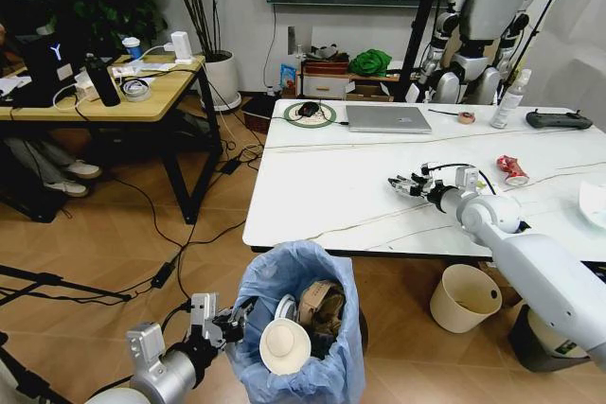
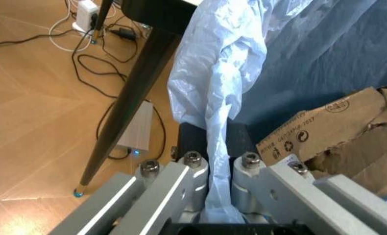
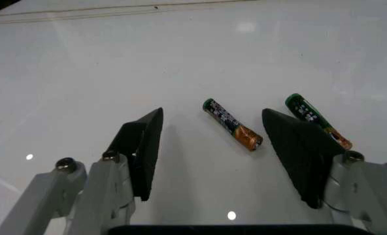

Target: Pick up the trash bin and place the trash from the table into it.

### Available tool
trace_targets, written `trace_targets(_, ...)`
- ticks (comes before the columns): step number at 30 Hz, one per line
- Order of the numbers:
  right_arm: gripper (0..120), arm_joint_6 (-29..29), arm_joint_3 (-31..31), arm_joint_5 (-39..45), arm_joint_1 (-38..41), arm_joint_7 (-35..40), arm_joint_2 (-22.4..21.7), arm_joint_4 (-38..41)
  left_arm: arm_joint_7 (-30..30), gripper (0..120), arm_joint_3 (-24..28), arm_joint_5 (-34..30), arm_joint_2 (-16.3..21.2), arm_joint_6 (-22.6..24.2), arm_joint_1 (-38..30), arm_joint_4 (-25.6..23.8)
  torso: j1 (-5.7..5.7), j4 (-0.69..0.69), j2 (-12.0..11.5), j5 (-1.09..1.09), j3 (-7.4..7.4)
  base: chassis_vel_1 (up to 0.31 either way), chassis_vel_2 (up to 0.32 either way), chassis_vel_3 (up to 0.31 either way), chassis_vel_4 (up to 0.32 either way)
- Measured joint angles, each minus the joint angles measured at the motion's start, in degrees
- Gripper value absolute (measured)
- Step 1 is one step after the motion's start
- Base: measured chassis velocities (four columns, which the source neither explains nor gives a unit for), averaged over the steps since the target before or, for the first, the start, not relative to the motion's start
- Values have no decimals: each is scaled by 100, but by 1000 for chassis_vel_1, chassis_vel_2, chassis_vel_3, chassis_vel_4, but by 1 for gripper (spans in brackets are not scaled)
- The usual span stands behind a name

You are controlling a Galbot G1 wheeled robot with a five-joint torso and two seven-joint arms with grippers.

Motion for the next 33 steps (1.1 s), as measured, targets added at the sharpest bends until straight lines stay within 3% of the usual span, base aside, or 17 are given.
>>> trace_targets(2, 56, 2, 0, -7, -6, 0, -2, 0, 0, 0, 0, -2, 4, 0, 0, 0, 0, 0, 0, 0, 0, 0, 0, 0, 0)
trace_targets(8, 29, 19, 11, -95, -68, 0, -45, 23, -2, 0, -2, -23, 32, -3, -19, -1, 0, 0, 0, 1, 0, 0, 0, 0, 0)
trace_targets(15, 4, 34, 29, -145, -160, -8, -86, 82, -4, 0, 0, -31, 34, -5, -27, -4, 0, 0, 1, 0, -1, 0, 0, 0, 0)
trace_targets(27, 0, 66, -1, -108, -137, -41, -145, 338, -12, 0, 28, -31, 17, -5, -35, -10, 1, 1, -1, 5, 3, 0, 0, 0, 0)
trace_targets(33, 0, 567, 91, 162, -179, -313, -315, 1206, -18, 0, 87, -28, 19, -5, -66, -12, 1, 1, -1, 2, 2, 0, 0, 0, 0)
